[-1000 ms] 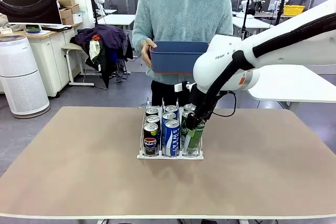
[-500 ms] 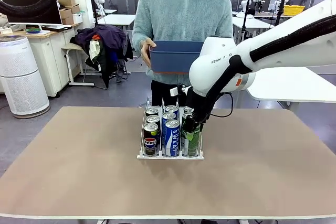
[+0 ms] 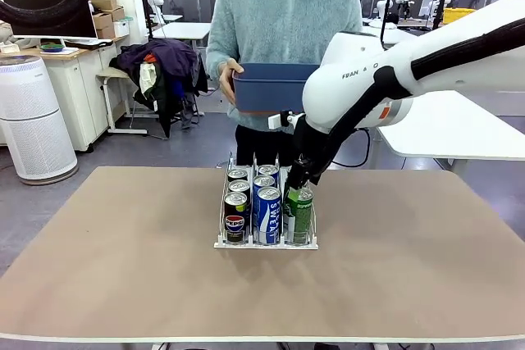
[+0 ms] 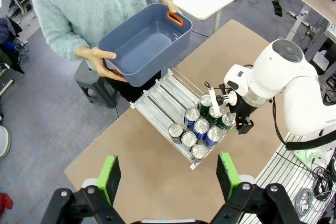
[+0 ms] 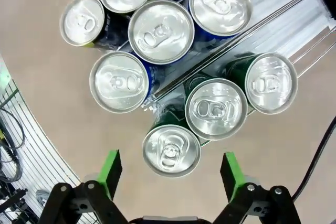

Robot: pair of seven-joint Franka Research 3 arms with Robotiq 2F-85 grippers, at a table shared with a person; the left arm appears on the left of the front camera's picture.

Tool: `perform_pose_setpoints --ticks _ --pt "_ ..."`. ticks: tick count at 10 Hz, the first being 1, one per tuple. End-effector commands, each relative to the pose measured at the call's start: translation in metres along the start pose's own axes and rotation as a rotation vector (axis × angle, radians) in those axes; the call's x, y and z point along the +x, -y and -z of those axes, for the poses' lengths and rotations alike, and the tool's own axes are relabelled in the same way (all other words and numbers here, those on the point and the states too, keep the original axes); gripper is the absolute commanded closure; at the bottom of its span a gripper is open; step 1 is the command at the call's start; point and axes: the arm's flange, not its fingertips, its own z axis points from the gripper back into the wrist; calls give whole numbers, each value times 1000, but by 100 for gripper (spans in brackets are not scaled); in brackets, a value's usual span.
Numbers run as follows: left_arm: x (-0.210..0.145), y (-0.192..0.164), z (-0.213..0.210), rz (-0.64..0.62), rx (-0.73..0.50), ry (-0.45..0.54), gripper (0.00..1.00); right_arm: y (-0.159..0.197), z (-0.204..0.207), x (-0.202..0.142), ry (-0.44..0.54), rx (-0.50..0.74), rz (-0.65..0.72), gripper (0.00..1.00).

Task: Fill the beverage cans into the dispenser.
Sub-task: Place the picked Sprite in the line of the Automatic Can Dispenser with the same cans.

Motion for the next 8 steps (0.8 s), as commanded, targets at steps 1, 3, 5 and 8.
perform_pose_setpoints --ticks 1,3,5,8 --pt "-1 -1 -1 -2 0 0 3 -1 0 -14 56 3 13 0" --pt "-1 -1 -1 -2 0 0 3 0 0 0 0 0 0 0" --pt "-1 -1 -1 -2 0 0 3 0 0 0 0 0 0 0" --pt "-1 -1 -1 -2 0 0 3 0 0 0 0 0 0 0"
